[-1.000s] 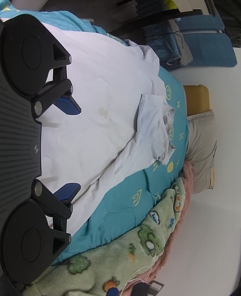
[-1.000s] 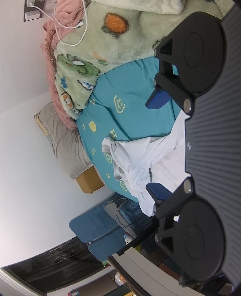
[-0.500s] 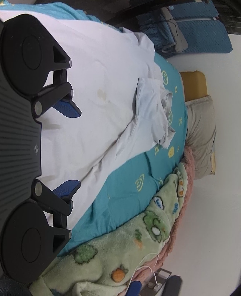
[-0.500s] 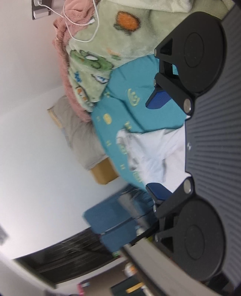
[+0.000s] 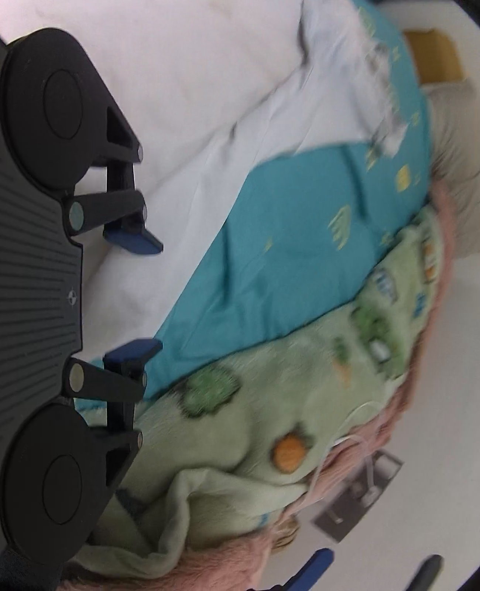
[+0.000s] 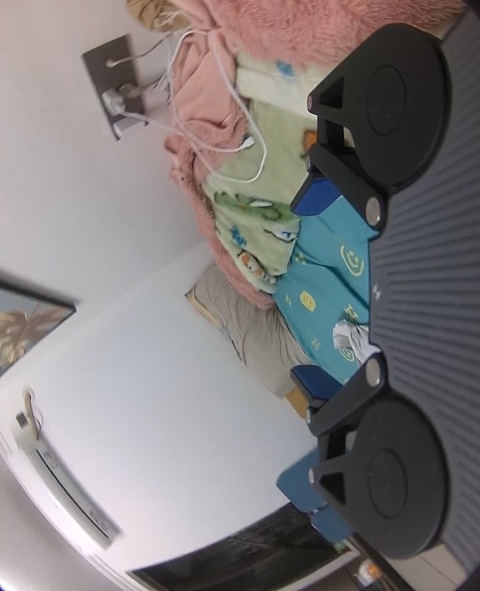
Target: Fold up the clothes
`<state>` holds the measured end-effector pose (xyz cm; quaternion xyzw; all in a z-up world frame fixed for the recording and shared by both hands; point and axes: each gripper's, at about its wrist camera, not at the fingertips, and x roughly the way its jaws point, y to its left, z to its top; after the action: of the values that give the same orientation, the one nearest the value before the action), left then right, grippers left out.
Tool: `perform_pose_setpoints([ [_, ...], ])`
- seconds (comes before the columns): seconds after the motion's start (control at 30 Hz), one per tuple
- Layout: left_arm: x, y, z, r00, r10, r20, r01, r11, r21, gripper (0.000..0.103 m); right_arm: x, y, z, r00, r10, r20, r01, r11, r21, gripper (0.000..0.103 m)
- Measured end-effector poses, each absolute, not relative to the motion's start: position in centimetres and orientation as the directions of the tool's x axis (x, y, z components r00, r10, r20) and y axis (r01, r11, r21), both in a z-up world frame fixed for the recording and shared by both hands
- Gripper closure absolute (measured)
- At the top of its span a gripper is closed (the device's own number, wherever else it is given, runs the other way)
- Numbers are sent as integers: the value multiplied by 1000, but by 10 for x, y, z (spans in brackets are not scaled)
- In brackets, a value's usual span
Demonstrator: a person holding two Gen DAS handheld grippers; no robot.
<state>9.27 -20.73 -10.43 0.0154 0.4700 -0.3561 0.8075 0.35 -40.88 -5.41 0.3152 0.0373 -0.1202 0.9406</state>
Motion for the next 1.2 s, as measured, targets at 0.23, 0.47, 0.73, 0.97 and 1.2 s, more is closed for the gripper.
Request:
perform_pose_setpoints([
  [0.23,91,-261,-130,184,-542,-820,699,659,-278,58,10,-412,-63,963,-218,-160,270,759,593,13],
  [0.47,58,-298,-159,242,-393,-887,839,544,-12,82,19,-413,-70,956,-218,-197,294,753,589,13],
  [0.73,56,-266,-143,311,-435,-845,799,601,-15,103,19,-415,-71,952,-228,-203,305,743,596,13],
  [0.97,54,-168,-77,429,-523,-736,669,732,-131,103,17,-414,-67,958,-223,-180,287,746,601,13],
  [1.2,37,-59,-47,479,-578,-661,479,803,-355,103,18,-395,-58,968,-181,-173,247,797,551,13],
])
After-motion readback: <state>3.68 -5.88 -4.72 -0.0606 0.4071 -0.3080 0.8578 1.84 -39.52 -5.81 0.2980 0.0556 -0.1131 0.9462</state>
